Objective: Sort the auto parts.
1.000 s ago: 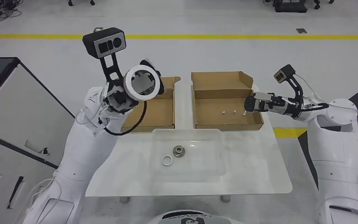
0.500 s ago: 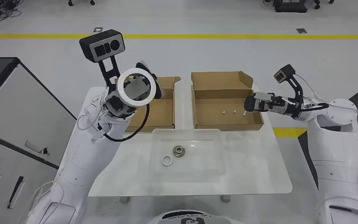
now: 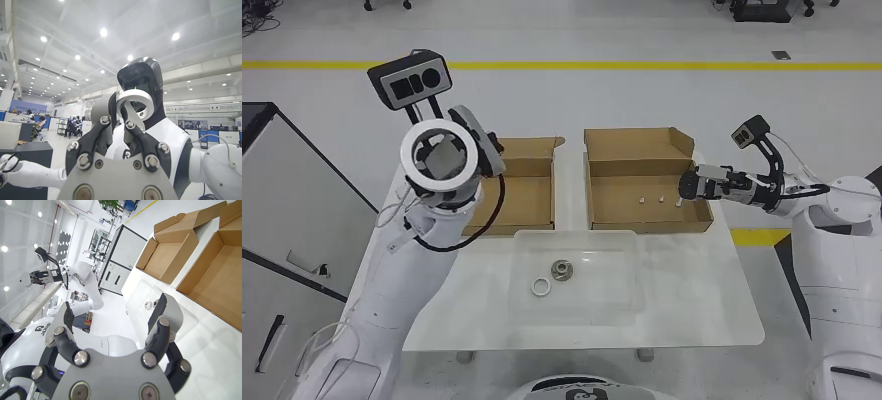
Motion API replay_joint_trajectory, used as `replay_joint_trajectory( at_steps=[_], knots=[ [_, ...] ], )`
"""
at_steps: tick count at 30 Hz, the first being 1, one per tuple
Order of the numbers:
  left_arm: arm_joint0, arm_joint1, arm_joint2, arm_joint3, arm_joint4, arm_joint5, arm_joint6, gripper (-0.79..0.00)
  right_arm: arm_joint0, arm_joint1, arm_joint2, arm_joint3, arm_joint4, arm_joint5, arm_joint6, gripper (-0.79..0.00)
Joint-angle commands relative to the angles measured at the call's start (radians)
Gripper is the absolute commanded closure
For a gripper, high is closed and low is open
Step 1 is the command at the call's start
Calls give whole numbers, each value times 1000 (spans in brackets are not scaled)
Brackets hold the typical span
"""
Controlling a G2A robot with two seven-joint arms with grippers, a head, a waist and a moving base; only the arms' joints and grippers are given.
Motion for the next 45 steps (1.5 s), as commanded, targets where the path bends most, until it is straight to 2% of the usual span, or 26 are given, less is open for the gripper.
replay_joint_trajectory(
  at_steps=[1,17,20,24,27,32,37,45],
  knots=[
    [2,-2,0,1,15,6,2,0,0,0,0,0,0,0,0,-785],
    [6,-8,-6,-4,40,20,21,0,0,0,0,0,0,0,0,-785],
    [15,-6,-32,1,107,64,55,0,0,0,0,0,0,0,0,-785],
    [32,4,-86,25,298,186,108,0,0,0,0,0,0,0,0,-785],
    [44,11,-121,4,458,292,160,0,0,0,0,0,0,0,0,-785],
    [44,27,-167,-18,739,461,164,0,0,0,0,0,0,0,0,-785],
    [37,41,-176,-13,971,626,116,0,0,0,0,0,0,0,0,-785],
    [-9,61,-140,24,1232,762,-50,0,0,0,0,0,0,0,0,-785]
  ],
)
